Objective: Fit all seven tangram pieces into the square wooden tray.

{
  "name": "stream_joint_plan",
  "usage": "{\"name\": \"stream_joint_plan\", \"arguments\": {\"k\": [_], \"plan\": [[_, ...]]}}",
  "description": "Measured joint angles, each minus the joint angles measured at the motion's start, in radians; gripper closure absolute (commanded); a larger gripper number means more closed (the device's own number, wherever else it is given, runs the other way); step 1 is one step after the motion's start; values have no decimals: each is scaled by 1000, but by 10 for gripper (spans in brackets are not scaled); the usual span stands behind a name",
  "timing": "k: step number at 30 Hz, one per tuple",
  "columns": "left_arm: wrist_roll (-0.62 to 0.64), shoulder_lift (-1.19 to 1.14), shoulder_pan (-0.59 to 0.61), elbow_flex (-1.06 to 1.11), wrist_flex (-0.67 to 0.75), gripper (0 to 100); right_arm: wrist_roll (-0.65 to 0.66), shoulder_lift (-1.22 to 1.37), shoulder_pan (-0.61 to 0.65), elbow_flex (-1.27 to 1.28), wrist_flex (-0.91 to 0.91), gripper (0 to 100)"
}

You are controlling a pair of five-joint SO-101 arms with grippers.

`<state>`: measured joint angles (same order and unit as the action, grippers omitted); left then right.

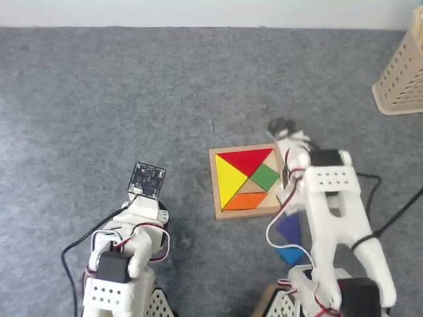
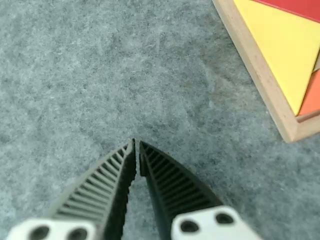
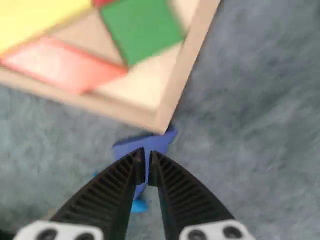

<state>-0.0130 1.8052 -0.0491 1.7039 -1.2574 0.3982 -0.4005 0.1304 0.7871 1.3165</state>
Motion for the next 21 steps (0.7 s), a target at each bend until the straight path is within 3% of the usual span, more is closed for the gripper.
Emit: {"name": "stream_joint_plan", "arguments": {"k": [3, 11, 21], "plan": [[0, 0, 0, 0, 0, 988, 8, -6, 48, 75, 5, 983], [0, 0, 0, 0, 0, 988, -6, -8, 77, 141, -31, 800], [0, 0, 0, 0, 0, 988, -11, -8, 84, 163, -52, 779]]}}
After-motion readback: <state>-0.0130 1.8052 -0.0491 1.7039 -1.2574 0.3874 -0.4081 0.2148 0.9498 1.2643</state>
